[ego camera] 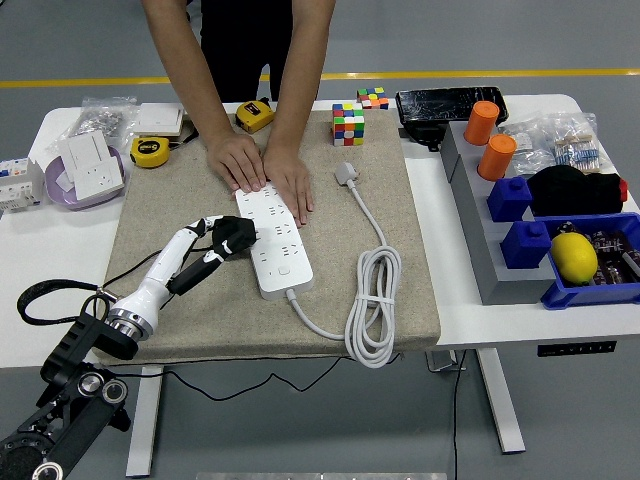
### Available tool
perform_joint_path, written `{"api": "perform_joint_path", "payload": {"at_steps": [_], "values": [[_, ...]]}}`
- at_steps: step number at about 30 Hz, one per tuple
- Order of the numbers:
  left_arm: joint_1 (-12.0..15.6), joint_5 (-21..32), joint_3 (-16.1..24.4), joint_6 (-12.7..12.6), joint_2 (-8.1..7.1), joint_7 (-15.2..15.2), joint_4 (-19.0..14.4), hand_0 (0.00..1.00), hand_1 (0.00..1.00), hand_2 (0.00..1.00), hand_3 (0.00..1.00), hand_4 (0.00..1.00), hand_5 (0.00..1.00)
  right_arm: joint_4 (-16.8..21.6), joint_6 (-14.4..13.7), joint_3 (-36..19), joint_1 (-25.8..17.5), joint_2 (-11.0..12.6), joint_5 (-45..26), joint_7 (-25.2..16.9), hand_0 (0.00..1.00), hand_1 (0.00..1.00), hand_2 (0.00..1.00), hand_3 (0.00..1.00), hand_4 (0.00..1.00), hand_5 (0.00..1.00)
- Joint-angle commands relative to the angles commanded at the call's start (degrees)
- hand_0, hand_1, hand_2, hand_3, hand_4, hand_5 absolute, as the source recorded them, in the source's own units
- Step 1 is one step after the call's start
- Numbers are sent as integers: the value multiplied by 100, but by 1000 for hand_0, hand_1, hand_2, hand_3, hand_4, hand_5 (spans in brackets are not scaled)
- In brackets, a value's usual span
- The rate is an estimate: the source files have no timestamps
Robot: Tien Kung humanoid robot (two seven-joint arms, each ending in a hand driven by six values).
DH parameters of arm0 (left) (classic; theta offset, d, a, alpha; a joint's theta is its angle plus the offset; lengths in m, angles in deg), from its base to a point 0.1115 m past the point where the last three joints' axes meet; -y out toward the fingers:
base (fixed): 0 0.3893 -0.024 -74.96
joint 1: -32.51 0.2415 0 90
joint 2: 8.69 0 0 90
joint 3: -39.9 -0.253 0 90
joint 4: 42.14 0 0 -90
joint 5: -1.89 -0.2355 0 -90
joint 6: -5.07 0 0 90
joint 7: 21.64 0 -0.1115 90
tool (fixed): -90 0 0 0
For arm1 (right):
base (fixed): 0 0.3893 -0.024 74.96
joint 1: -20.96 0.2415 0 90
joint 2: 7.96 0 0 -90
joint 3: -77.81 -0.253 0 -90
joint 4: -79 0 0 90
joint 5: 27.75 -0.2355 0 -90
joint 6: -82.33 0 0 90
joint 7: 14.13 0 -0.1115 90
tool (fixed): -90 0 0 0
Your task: Pick up the plug,place it near the board,insert it into the board,press the button
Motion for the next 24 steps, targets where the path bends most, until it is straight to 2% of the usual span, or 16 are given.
{"api": "perform_joint_path", "payload": {"at_steps": [14, 24], "values": [[-383, -103, -501, 76, -5, -46, 273, 972, 968, 927, 871, 998, 998, 0, 1, 18, 1, 13, 8, 8, 916, 867, 802, 791, 998, 998], [-455, -168, -546, 76, -8, -43, 295, 973, 968, 927, 871, 998, 998, 0, 2, 16, -12, 19, 27, 12, 916, 867, 801, 791, 998, 998]]}}
